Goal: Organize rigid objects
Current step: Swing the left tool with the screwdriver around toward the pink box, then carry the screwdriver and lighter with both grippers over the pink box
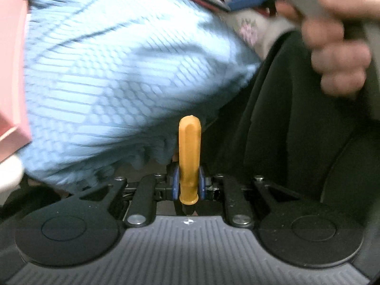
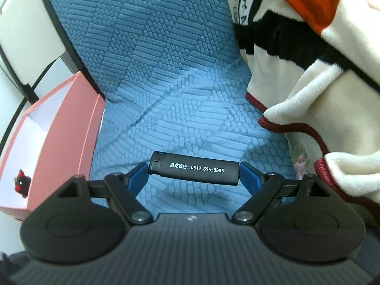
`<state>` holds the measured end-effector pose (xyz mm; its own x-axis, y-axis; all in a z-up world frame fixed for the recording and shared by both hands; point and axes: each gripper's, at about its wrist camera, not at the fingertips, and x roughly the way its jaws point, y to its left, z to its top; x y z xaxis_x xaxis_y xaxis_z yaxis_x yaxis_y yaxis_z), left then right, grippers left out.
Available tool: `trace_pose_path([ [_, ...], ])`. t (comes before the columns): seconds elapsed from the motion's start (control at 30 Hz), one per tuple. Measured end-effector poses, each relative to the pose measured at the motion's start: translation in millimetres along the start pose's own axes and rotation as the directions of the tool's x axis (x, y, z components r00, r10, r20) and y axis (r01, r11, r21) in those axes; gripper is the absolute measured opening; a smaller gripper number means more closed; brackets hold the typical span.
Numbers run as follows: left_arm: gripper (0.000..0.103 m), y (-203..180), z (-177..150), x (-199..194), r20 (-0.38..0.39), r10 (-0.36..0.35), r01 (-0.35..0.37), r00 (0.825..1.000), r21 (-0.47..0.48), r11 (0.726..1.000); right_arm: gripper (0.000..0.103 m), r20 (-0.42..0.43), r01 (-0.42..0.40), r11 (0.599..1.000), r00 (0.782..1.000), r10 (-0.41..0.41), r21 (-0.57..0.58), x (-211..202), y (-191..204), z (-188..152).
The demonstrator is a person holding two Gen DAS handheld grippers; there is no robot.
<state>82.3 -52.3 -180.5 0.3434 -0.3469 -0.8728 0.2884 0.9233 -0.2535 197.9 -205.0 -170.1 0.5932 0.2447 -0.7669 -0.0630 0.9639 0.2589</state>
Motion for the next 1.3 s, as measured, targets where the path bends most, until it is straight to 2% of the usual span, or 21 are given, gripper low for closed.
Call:
trace_pose_path([
  [0.27, 0.019, 14.8, 7.8, -75.2, 0.072, 0.019, -0.009, 0.997, -0.14, 0.99, 0.086, 0.036, 0.01, 0.999, 0.999, -0.009, -0.045, -36.2, 10.1, 7.2],
  [0.5, 0.019, 20.1, 43.4, -133.3, 0.145, 0.013, 0.011, 0.989, -0.164, 0.986, 0.086, 0.088, -0.021, 0.994, 0.996, 0.03, -0.107, -66.4, 43.0, 24.8],
  [0.67, 0.019, 42.3, 67.0, -188.3, 0.183, 0.027, 0.008, 0.983, -0.184, 0.983, 0.086, 0.124, -0.063, 0.984, 0.989, 0.084, -0.166, -83.8, 80.7, 39.9],
  [0.83, 0.019, 82.2, 85.9, -237.1, 0.19, 0.074, -0.025, 0.979, -0.247, 0.969, 0.086, 0.15, -0.115, 0.965, 0.977, 0.153, -0.234, -97.8, 127.0, 55.7],
  [1.03, 0.019, 145.0, 106.5, -279.5, 0.171, 0.143, -0.077, 0.975, -0.341, 0.937, 0.086, 0.138, -0.181, 0.934, 0.963, 0.233, -0.308, -98.5, 183.0, 67.6],
  [1.17, 0.019, 188.6, 119.1, -282.2, 0.125, 0.161, -0.098, 0.979, -0.401, 0.911, 0.086, 0.094, -0.215, 0.91, 0.96, 0.263, -0.353, -89.4, 215.7, 65.1],
  [1.3, 0.019, 227.1, 124.2, -271.2, 0.072, 0.147, -0.099, 0.987, -0.452, 0.887, 0.086, 0.036, -0.238, 0.888, 0.961, 0.273, -0.394, -72.8, 239.8, 57.5],
])
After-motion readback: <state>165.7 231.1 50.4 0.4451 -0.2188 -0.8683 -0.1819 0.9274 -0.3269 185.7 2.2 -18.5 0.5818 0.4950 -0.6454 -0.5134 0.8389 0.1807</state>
